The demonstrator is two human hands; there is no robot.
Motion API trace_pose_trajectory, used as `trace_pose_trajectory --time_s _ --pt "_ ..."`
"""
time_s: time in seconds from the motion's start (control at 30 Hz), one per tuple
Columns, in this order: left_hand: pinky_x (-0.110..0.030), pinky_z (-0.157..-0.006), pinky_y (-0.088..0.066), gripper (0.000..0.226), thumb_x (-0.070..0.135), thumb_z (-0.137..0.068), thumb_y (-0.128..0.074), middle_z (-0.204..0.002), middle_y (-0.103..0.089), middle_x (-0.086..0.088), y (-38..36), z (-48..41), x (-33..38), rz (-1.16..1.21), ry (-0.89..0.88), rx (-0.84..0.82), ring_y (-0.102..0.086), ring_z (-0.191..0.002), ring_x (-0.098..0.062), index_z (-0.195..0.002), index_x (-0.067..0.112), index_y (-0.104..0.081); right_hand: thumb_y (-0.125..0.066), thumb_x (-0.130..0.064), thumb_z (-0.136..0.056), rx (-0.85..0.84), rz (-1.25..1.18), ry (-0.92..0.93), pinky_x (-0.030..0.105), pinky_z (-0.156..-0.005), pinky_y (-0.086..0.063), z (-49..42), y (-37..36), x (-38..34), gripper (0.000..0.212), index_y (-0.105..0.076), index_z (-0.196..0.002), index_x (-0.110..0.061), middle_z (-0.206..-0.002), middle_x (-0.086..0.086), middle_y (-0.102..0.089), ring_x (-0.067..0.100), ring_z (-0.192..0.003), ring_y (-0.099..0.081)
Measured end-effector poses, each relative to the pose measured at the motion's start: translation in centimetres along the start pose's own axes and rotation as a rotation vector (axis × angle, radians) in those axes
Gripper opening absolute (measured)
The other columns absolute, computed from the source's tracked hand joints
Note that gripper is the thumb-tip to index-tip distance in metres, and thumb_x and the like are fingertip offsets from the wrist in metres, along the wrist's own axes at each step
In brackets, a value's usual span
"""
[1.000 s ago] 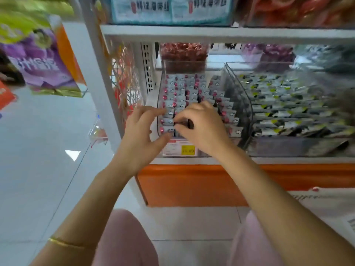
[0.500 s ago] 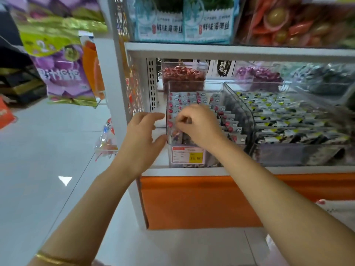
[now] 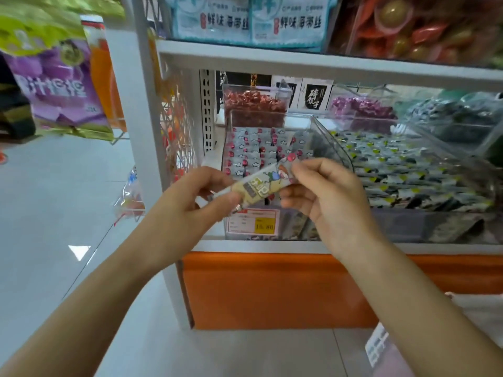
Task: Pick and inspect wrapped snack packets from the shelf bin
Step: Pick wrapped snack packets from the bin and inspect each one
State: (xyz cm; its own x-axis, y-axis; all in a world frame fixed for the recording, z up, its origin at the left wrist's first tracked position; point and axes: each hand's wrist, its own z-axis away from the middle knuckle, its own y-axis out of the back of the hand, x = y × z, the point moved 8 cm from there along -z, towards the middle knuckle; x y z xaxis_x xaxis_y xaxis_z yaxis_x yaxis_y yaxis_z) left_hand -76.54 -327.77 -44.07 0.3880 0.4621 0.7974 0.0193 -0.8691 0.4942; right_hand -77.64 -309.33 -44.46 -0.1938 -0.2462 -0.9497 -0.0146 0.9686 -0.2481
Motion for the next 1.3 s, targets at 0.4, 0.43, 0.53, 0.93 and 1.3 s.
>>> trace_pose_trajectory --time_s 0.4,0.43,0.53,0.93,1.3 --pt "-0.013 -0.055 -0.05 0.028 0.031 -0.068 -0.063 -0.065 -0.061 -0.001 -1.4 0.8 -3.9 0.724 0.395 -0.013 -0.056 -0.057 -0.005 -0.083 0.009 -0.069 -0.065 -0.011 -0.068 -0.148 -0.098 -0.276 0.02 -0.049 -0.053 0.1 1.4 3.8 0.011 -0.069 -0.077 -0.005 -0.072 0.01 -0.071 0.019 -0.062 -0.07" --pt "-0.014 -0.056 -0.052 0.027 0.03 -0.068 -0.064 -0.065 -0.061 -0.002 -1.3 0.9 -4.3 0.805 0.432 0.017 -0.056 -0.057 -0.005 -0.083 0.008 -0.069 -0.064 -0.009 -0.068 -0.16 -0.126 -0.287 0.019 -0.05 -0.054 0.2 1.3 4.0 0.009 -0.069 -0.075 -0.005 -0.072 0.011 -0.071 0.02 -0.064 -0.071" --pt "-0.015 -0.057 -0.053 0.025 0.026 -0.071 -0.064 -0.066 -0.062 -0.002 -1.4 1.2 -5.4 0.963 0.517 0.124 -0.057 -0.056 -0.005 -0.084 0.006 -0.07 -0.062 -0.003 -0.066 -0.187 -0.201 -0.284 0.018 -0.051 -0.054 0.4 0.7 4.1 0.008 -0.07 -0.066 -0.006 -0.068 0.01 -0.07 0.023 -0.067 -0.072" --pt "-0.013 -0.043 -0.048 0.023 0.017 -0.07 -0.062 -0.064 -0.067 -0.003 -2.1 1.9 -4.9 0.986 0.59 0.082 -0.06 -0.05 -0.005 -0.09 0.006 -0.068 -0.054 0.009 -0.086 0.0 0.119 -0.014 0.02 -0.057 -0.055 -0.3 2.6 2.8 0.019 -0.064 -0.086 -0.008 -0.07 0.0 -0.07 0.024 -0.068 -0.072" --pt "-0.021 -0.062 -0.057 0.024 0.013 -0.068 -0.063 -0.089 -0.074 -0.012 -1.5 1.4 -3.7 0.878 0.478 -0.003 -0.071 -0.076 -0.018 -0.087 0.004 -0.074 -0.057 -0.011 -0.091 -0.081 0.27 0.121 0.032 -0.069 -0.058 0.0 1.3 2.0 0.017 -0.069 -0.096 -0.022 -0.086 -0.002 -0.065 0.017 -0.078 -0.067"
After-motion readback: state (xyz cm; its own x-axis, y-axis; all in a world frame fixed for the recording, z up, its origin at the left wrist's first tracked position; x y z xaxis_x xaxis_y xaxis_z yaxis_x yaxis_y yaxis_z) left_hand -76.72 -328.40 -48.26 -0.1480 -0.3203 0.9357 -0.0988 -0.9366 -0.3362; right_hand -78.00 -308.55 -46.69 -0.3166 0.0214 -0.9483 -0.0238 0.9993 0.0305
